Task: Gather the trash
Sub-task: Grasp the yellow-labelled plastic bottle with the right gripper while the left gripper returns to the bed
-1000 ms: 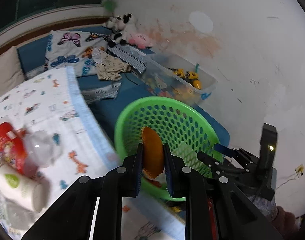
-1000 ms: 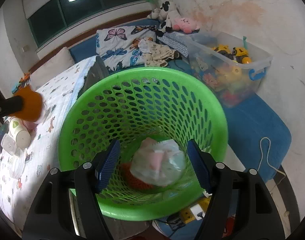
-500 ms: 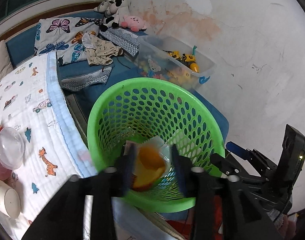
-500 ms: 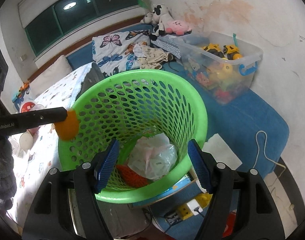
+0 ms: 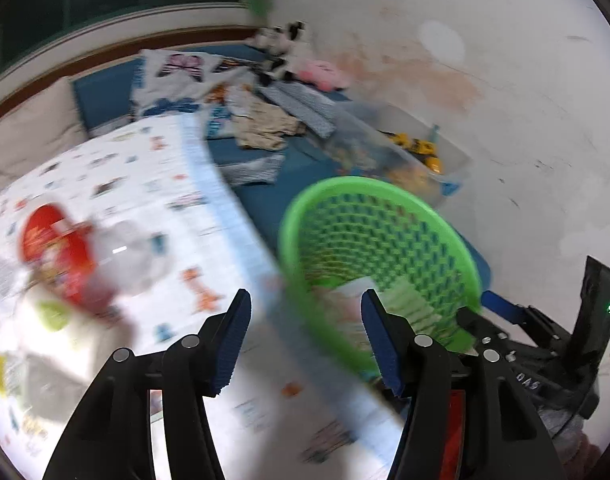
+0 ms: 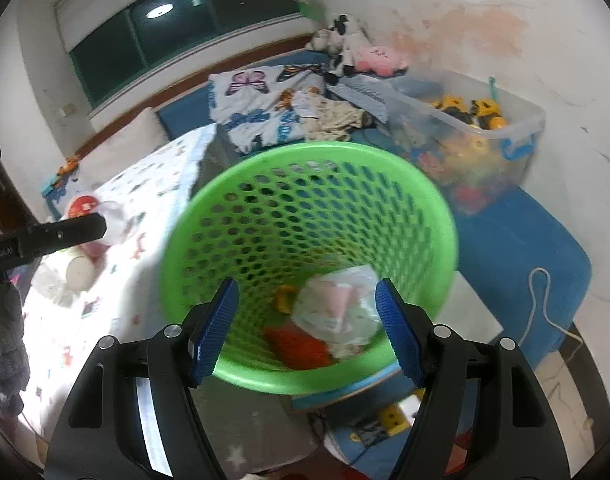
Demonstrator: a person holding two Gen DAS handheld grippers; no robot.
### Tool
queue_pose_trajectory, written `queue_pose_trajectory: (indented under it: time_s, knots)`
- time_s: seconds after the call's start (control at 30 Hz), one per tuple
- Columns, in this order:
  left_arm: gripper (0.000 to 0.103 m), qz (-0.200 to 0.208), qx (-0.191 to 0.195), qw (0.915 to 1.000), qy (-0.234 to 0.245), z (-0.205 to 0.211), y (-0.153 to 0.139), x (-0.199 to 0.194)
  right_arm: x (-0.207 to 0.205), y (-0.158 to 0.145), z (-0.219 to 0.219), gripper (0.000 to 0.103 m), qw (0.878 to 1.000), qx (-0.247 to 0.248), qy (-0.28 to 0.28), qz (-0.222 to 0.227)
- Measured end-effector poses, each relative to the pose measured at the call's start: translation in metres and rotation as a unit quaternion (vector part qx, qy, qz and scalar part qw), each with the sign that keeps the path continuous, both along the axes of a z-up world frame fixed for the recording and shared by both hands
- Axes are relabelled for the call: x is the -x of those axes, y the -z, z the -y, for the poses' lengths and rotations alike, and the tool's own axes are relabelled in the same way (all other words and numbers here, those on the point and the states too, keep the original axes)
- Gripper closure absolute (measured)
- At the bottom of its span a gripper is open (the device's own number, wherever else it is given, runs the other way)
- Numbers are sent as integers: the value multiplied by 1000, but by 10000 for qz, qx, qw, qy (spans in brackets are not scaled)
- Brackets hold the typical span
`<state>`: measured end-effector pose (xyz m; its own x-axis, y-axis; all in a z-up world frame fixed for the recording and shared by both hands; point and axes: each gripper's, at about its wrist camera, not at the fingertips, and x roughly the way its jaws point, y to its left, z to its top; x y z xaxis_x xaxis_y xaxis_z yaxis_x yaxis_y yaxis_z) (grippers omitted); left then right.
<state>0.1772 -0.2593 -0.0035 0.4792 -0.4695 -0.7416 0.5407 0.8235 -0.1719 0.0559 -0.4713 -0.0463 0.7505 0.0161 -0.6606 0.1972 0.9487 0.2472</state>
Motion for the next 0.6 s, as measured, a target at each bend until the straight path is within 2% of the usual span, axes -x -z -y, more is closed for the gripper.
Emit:
queue_pose_trajectory:
  time_s: [0.27,0.6]
  knots:
    - [47,155,-69,9964,-829,-88,-11,4,-12,-12,-44,32,9985,-22,-534,82]
    - [47,161,101,9822,-1867,-194,-15,14,-41,-25,-127,32,9871,127,-1595,48]
